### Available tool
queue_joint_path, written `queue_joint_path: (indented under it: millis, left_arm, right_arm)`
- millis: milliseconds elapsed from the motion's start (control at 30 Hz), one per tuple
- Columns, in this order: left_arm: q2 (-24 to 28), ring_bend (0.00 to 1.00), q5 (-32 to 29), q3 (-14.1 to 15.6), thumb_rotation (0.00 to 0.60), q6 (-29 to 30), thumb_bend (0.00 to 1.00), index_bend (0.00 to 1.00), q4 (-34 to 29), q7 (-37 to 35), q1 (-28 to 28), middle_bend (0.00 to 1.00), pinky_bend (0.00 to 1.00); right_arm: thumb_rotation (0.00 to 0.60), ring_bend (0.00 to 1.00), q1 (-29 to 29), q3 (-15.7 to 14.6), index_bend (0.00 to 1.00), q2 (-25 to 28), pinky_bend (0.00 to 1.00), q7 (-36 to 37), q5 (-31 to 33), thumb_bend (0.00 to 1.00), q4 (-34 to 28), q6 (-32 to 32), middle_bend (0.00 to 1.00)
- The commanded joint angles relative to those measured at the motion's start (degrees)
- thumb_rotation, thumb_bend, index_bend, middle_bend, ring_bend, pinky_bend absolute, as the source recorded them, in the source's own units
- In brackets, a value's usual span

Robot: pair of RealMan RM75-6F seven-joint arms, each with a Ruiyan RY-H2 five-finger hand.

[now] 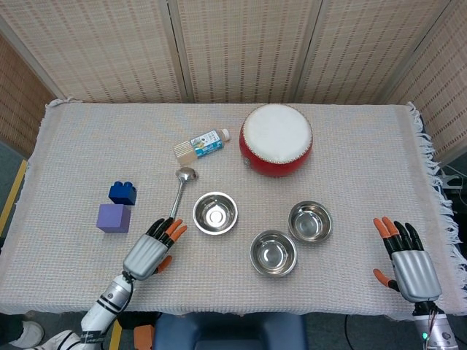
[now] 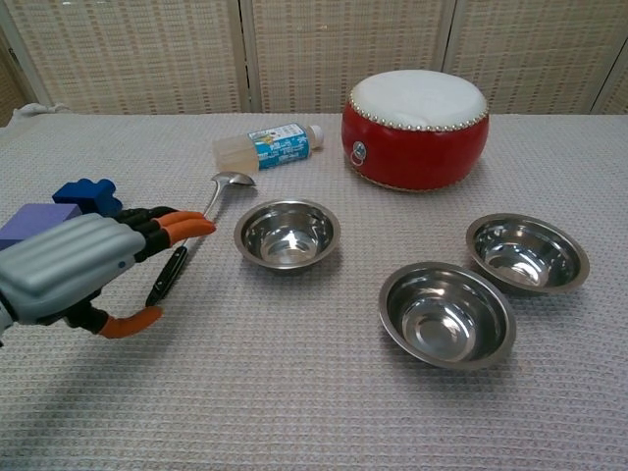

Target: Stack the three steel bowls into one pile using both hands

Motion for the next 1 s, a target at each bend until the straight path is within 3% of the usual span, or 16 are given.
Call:
queue_joint_path:
  millis: [33, 300, 533, 733, 867, 1000]
  left_arm:
    - [-4.05, 0.0, -0.97, -1.97, 0.6, -2.0, 0.39, 0.0, 3.99, 1.04, -3.19, 0.0, 0.1]
    - [-12.28, 0.0, -0.88, -3.77, 0.6, -3.0, 0.4, 0.04, 17.7, -4.08, -9.12, 0.0, 0.1]
    - [-17.68, 0.0, 1.31, -2.87, 0.6, -0.11, 0.41, 0.37, 26.88, -10.18, -12.54, 0.0, 0.11]
    - [-21.96, 0.0, 3.44, -1.64, 0.6, 6.93, 0.62, 0.72, 35.43, -14.86, -13.09, 0.06, 0.18]
    - [-23.47, 0.0, 4.88, -1.23, 0.6, 13.48, 0.64, 0.75, 37.59, -17.16, -12.93, 0.1, 0.19]
    - [-23.14, 0.0, 5.93, -0.91, 0.6, 17.33, 0.64, 0.76, 35.51, -16.49, -12.89, 0.11, 0.19]
  right_arm:
    - [0.6, 0.0, 0.02, -0.05, 0.0, 0.11, 0.0, -0.08, 0.2, 0.08, -0.06, -0.15, 0.0]
    - [0.6, 0.0, 0.56, 0.52, 0.0, -0.52, 0.0, -1.24, 2.54, 0.08, 0.36, -1.9, 0.0]
    - [0.6, 0.0, 0.8, 0.76, 0.0, 0.13, 0.0, -0.66, 3.5, 0.08, -0.03, -2.53, 0.0]
    - [0.6, 0.0, 0.67, 0.64, 0.0, 0.72, 0.0, -0.25, 3.4, 0.08, -0.55, -2.23, 0.0]
    - [0.6, 0.0, 0.62, 0.25, 0.0, 0.98, 0.0, -0.2, 3.12, 0.08, -1.0, -2.37, 0.0]
    - [0.6, 0.0, 0.47, -0.09, 0.0, 1.43, 0.0, 0.1, 2.47, 0.08, -1.62, -2.02, 0.0]
